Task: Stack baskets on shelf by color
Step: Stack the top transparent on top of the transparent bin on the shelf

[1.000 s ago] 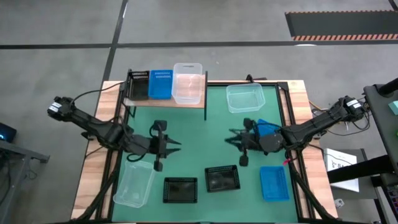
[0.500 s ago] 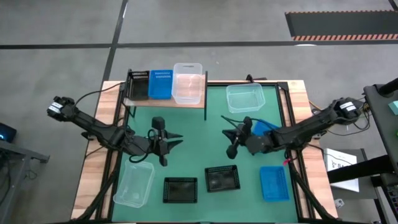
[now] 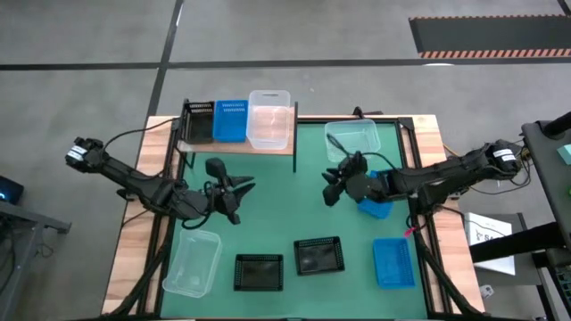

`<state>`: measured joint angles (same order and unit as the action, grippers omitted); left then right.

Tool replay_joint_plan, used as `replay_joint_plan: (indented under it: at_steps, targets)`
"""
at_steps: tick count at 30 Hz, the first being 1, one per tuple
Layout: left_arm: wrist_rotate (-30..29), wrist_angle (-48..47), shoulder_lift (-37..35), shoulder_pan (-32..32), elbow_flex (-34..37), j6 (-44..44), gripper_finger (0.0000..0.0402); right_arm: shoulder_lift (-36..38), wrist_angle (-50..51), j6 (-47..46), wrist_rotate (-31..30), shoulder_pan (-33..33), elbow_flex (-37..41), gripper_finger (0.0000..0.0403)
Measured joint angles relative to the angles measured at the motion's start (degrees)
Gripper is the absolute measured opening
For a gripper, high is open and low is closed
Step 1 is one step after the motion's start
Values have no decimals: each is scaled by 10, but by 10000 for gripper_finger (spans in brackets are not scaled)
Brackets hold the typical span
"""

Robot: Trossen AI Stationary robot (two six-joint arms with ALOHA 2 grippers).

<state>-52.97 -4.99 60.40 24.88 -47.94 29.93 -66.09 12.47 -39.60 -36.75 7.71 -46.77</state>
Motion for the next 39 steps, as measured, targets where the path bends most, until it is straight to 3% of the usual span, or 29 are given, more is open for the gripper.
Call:
replay_joint_plan:
  at_steps: [7,17,28,39]
  targets:
    - [0,3,-60,0,30,-40,67,-5,91,-2,81,-100,-48,160]
    - [0,0,-112,0,63,-54,67,-46,126,-2,170,-219,-61,169]
    - [1,0,-128,0,65,-53,67,-155,129,31,192,-287,-94,169]
    - [1,1,-122,0,65,-40,67,-223,126,52,188,-299,-110,156]
